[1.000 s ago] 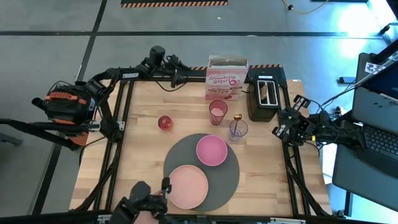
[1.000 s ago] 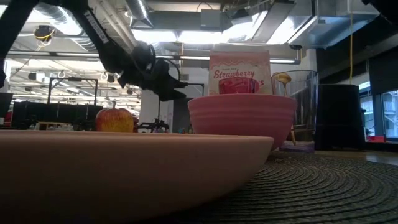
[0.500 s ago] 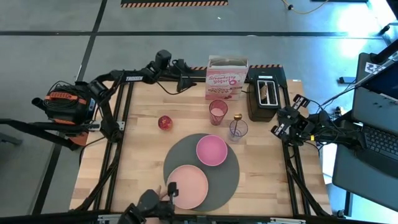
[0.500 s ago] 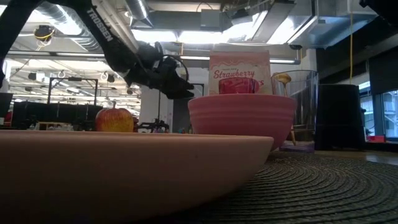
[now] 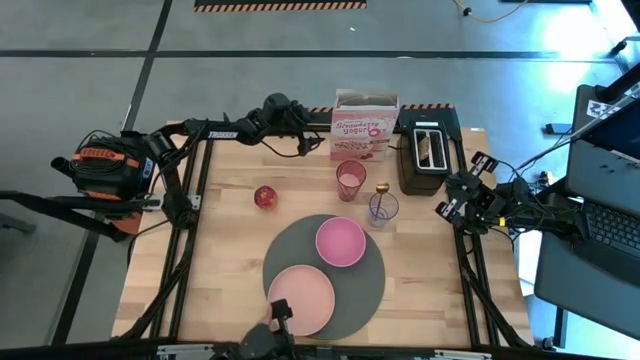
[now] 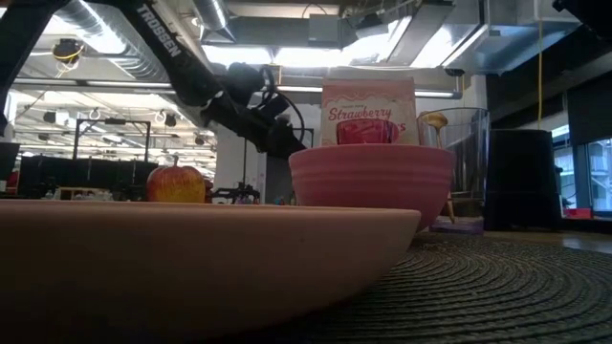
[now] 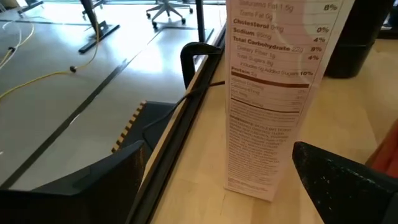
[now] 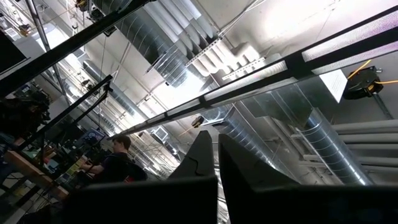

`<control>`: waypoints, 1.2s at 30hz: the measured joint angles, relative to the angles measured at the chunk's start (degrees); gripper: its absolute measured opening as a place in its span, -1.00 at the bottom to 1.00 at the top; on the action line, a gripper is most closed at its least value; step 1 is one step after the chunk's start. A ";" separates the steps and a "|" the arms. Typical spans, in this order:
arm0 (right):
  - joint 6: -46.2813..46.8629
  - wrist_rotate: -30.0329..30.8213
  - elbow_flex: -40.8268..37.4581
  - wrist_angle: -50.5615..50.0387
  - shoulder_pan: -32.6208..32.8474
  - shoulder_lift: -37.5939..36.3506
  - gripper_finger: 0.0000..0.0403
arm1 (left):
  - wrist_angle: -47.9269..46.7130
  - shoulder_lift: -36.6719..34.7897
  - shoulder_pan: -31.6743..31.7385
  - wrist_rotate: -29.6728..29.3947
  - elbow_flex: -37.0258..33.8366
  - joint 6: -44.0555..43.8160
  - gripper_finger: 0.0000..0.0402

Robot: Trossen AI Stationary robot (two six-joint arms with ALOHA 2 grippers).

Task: Arrange a breakfast setting
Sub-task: Pour the cereals from the pink cereal box into the pink bowl

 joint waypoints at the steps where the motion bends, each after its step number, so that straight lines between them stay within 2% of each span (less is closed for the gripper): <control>1: 0.00 0.11 -0.01 0.00 0.00 0.00 -1.00 | 0.02 0.00 0.21 0.51 0.00 0.41 0.97; 4: -0.02 0.45 0.01 0.02 0.00 0.00 -1.00 | -0.76 0.00 1.14 2.76 0.52 1.28 0.97; 8: -1.75 0.44 0.01 0.13 0.00 0.00 -1.00 | -3.85 0.64 1.91 9.62 3.14 1.24 0.97; 15: -2.78 0.71 0.01 0.48 0.00 -0.02 -1.00 | -7.64 0.70 1.95 10.24 5.77 2.18 0.97; 21: -2.95 2.35 0.01 0.52 0.00 -0.02 -1.00 | -8.97 4.48 2.25 11.07 8.26 1.32 0.97; 29: -2.97 2.35 0.01 0.48 0.00 -0.02 -1.00 | -9.67 10.99 2.56 15.21 13.73 -0.22 0.97; 36: -2.97 2.35 0.01 -0.04 0.00 -0.02 -1.00 | -10.05 12.02 2.39 18.31 15.10 -0.38 0.97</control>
